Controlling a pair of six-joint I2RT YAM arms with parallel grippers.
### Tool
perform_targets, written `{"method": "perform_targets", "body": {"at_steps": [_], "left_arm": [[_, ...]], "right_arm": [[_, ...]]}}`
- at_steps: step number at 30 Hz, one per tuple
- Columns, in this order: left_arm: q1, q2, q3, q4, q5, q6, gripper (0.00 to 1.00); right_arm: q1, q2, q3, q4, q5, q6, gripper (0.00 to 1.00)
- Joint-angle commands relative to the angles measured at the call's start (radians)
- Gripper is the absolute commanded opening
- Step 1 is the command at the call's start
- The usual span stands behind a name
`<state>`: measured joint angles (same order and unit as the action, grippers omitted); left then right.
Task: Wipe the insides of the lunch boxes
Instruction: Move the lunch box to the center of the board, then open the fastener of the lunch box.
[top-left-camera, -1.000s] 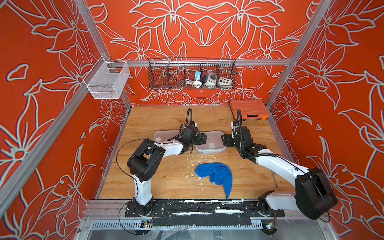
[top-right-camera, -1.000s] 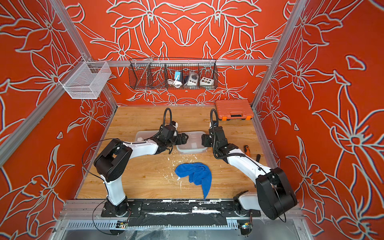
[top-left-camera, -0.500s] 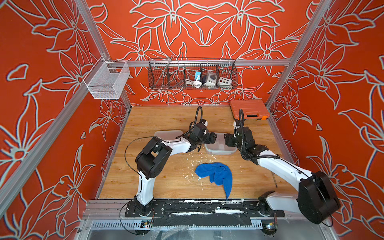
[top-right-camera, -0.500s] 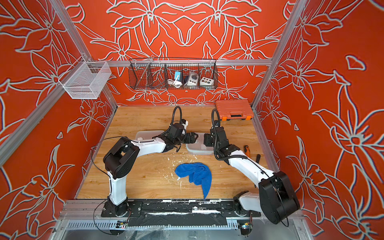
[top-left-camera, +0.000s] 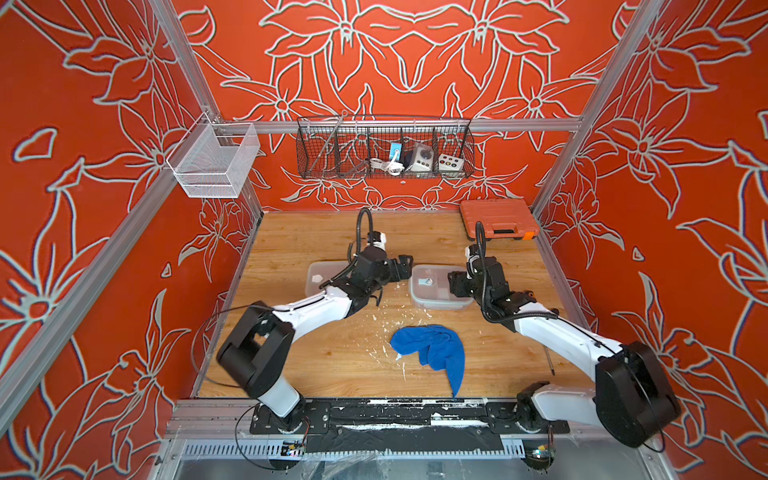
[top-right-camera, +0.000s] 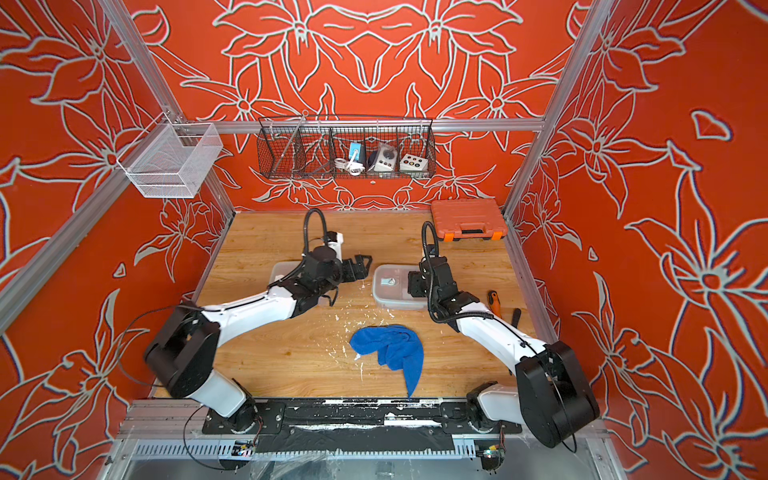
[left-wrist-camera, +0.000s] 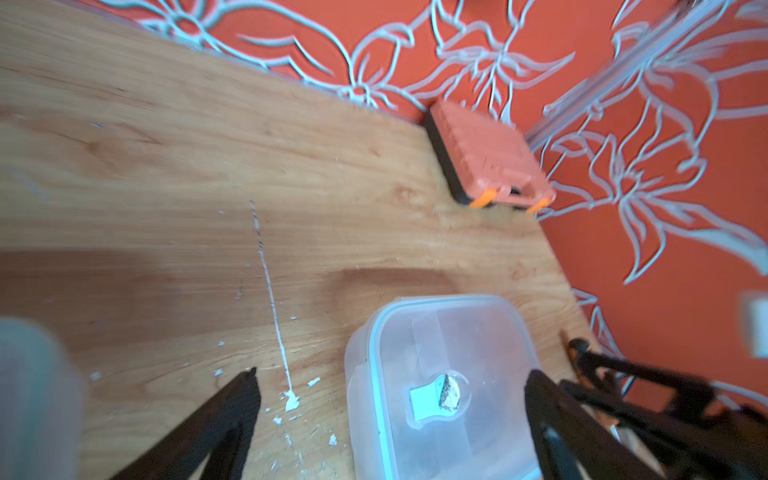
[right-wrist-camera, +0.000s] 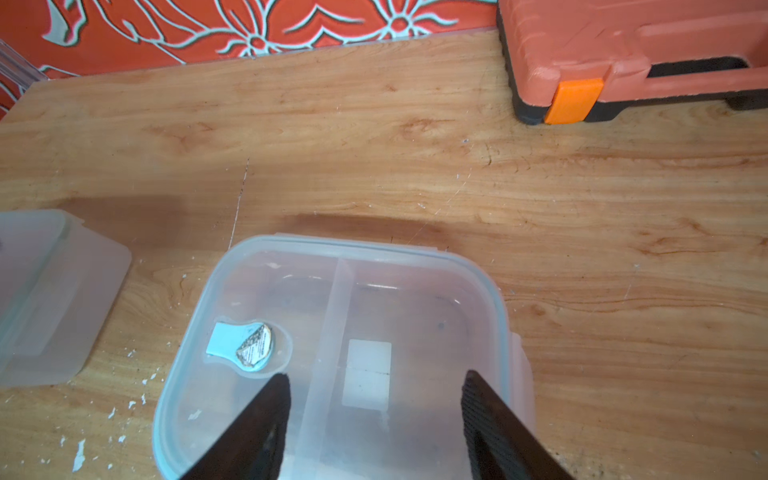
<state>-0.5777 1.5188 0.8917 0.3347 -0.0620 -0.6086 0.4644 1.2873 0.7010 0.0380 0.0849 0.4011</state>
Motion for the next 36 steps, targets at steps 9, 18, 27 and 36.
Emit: {"method": "perform_targets", "body": {"at_steps": [9, 18, 27, 36], "left_arm": [[-0.018, -0.253, -0.369, 0.174, 0.007, -0.304, 0.98], [-0.09, -0.24, -0.45, 0.296, -0.01, -0.428, 0.98], [-0.122, -0.147, -0.471, 0.435, 0.012, -0.528, 0.98], [-0.15, 0.04, -0.433, 0.632, 0.028, -0.623, 0.98]], "right_arm": [[0.021, 0.016, -0.017, 0.011, -0.022, -0.036, 0.68], [0.056, 0.083, 0.011, 0.017, 0.013, -0.043, 0.68], [0.078, 0.095, -0.011, 0.049, 0.055, -0.027, 0.68], [0.082, 0.13, -0.025, 0.077, 0.081, -0.011, 0.68]]}}
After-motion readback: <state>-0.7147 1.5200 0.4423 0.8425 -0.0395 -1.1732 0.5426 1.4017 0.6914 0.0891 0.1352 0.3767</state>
